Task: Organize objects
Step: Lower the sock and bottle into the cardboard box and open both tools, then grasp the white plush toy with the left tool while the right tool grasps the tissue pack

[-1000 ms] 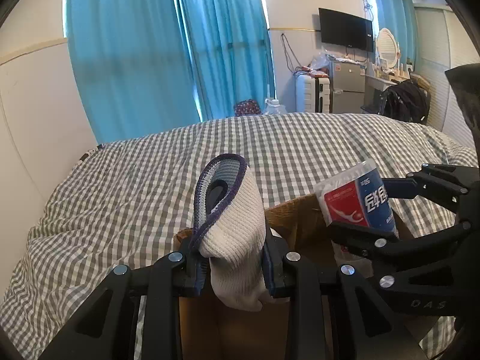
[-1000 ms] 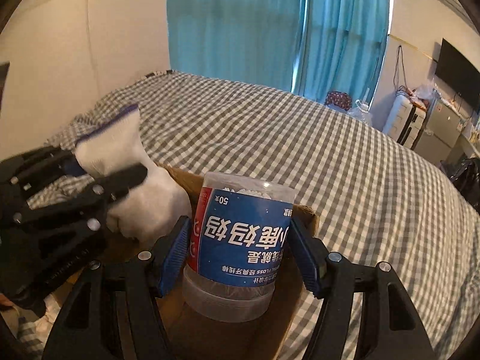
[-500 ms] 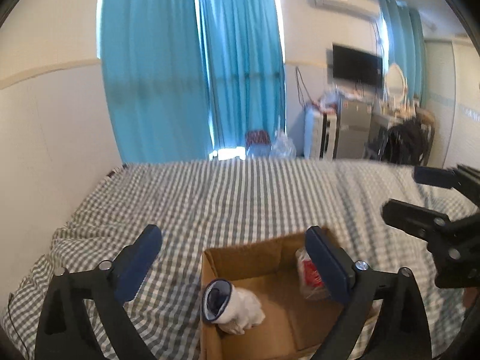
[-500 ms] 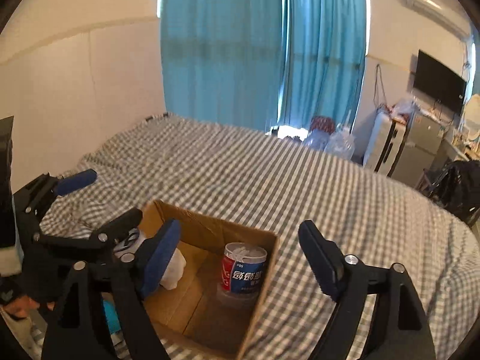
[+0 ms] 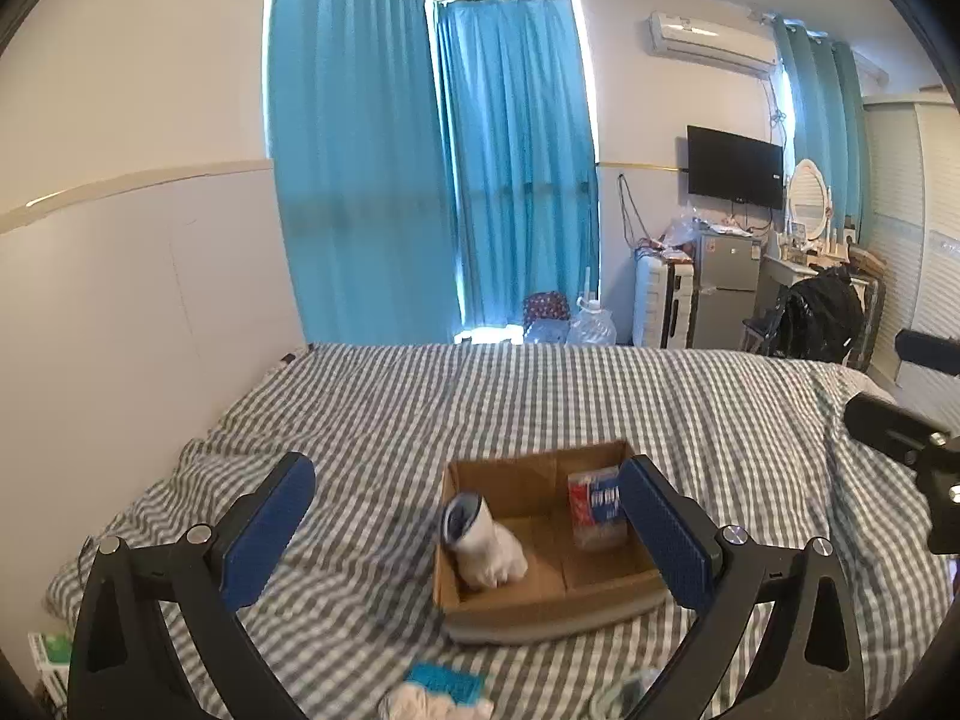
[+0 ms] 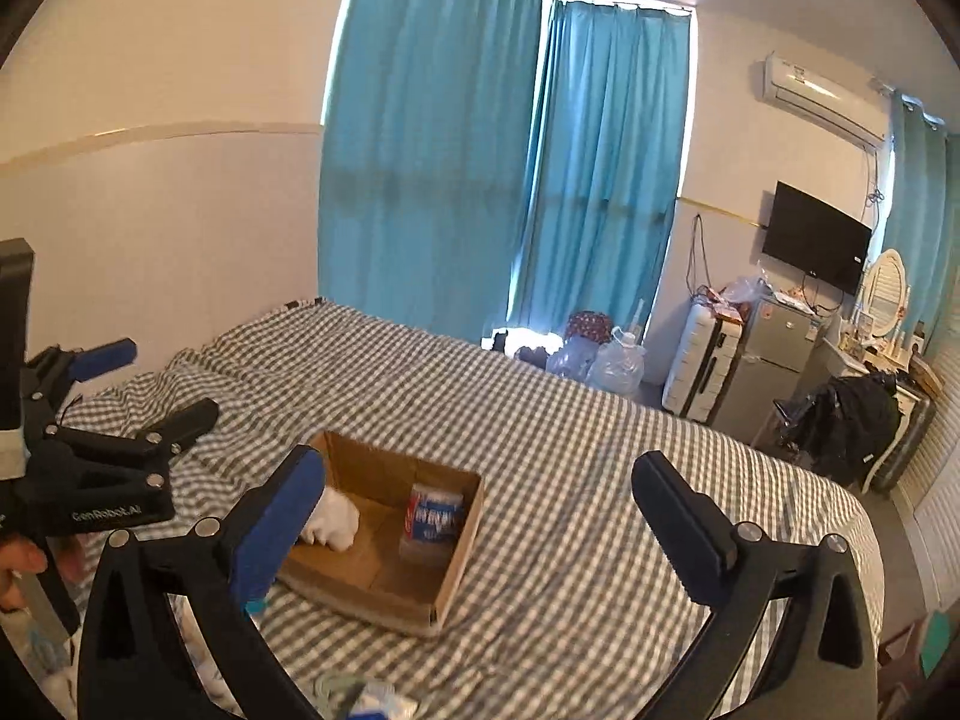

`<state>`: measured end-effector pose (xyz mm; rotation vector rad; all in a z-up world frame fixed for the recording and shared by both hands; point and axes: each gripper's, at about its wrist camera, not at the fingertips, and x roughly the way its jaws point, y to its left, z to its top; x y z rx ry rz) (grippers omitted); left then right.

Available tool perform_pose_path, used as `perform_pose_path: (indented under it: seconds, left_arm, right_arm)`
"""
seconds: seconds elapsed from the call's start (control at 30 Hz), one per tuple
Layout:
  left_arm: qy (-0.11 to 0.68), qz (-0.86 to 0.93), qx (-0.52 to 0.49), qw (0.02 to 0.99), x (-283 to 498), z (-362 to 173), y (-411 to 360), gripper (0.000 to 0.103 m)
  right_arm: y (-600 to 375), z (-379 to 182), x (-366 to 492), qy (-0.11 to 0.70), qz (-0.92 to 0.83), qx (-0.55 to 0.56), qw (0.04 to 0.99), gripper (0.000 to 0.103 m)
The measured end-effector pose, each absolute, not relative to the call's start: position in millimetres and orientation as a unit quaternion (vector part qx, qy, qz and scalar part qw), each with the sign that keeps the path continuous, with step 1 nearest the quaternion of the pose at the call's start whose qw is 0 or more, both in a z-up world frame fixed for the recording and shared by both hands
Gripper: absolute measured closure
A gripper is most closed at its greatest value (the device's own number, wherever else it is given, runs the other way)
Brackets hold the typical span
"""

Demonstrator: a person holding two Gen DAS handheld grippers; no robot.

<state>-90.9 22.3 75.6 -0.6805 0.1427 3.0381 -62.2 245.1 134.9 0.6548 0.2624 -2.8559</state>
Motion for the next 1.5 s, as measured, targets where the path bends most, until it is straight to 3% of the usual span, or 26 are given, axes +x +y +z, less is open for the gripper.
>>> perform_pose_path:
  seconds: [0.23,0.63,0.8,1.13,1.33,1.4,1.5]
  left_arm:
    - [0.05,0.965,-0.256,-0.014,-69,27,19,0.0]
    - [0.059,0.922,-0.378,-0.062,-47,-114,16,0.0]
    - [0.055,0.913,-0.401,-0.054,-41,-136,15,0.0]
    - [0.052,0.902,-0.428,-0.005,-36,-157,36,0.001]
    - [0.052,0.888,-0.457,0.003,-40,-179,39,0.015]
    - [0.051,0.888,-0.457,0.011,-40,-179,40,0.032]
    - [0.047,0.883,-0.467,0.014,-41,-182,38,0.038]
  right_arm:
    - [250,88,-41,0.078,-0.956,0.252,0.125,0.0]
    - [235,-70,-64,0.095,-0.914,0.375,0.121,0.0]
    - [235,-122,-66,0.086,-0.89,0.432,0.116,0.0]
    - [229,-148,-63,0.067,-0.873,0.465,0.132,0.0]
    - [229,-152,-62,0.066,-0.868,0.473,0.134,0.007]
    - [229,-153,-62,0.066,-0.868,0.474,0.136,0.009]
    - [227,-154,-62,0.067,-0.866,0.475,0.142,0.021]
